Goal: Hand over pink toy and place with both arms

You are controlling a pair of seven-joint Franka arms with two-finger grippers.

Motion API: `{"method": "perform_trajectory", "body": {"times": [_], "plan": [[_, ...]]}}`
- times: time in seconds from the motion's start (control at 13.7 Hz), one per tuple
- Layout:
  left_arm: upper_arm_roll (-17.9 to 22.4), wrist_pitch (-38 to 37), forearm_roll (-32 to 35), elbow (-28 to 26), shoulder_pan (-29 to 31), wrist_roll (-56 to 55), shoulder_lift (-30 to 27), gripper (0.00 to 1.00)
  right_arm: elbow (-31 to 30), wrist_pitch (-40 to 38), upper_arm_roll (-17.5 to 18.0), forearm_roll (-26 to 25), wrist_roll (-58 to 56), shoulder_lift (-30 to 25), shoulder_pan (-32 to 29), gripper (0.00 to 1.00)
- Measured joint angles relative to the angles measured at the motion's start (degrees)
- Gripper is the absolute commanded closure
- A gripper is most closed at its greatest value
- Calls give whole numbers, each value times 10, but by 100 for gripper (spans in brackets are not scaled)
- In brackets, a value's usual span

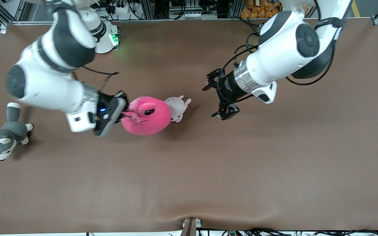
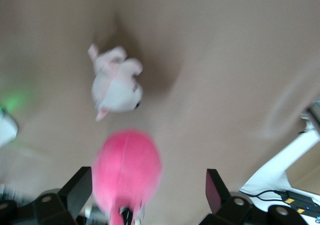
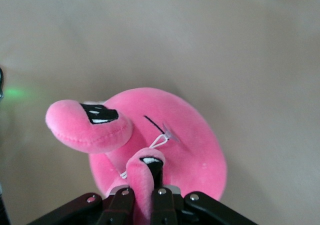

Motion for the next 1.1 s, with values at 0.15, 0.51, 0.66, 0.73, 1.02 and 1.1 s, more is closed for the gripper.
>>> {"method": "perform_trajectory", "body": {"times": [0.15, 0.51, 0.66, 0.73, 1.02, 1.1], "plan": [[2, -58, 37, 11, 12, 70, -11, 0, 0, -42, -1, 0, -6, 0, -49, 100], [7, -122, 57, 15, 81, 229, -23, 0, -25, -107, -2, 0, -24, 4, -156, 100], [7, -150, 67, 16, 101, 321, -30, 0, -55, -108, -2, 0, -70, 15, -191, 100], [9, -168, 70, 16, 108, 369, -34, 0, -64, -108, -2, 0, -95, 26, -206, 100], [12, -226, 73, 16, 167, 597, -49, 0, -72, -103, -2, 0, -213, 87, -261, 100], [12, -234, 73, 16, 184, 649, -52, 0, -72, -102, -2, 1, -233, 102, -272, 100]]}}
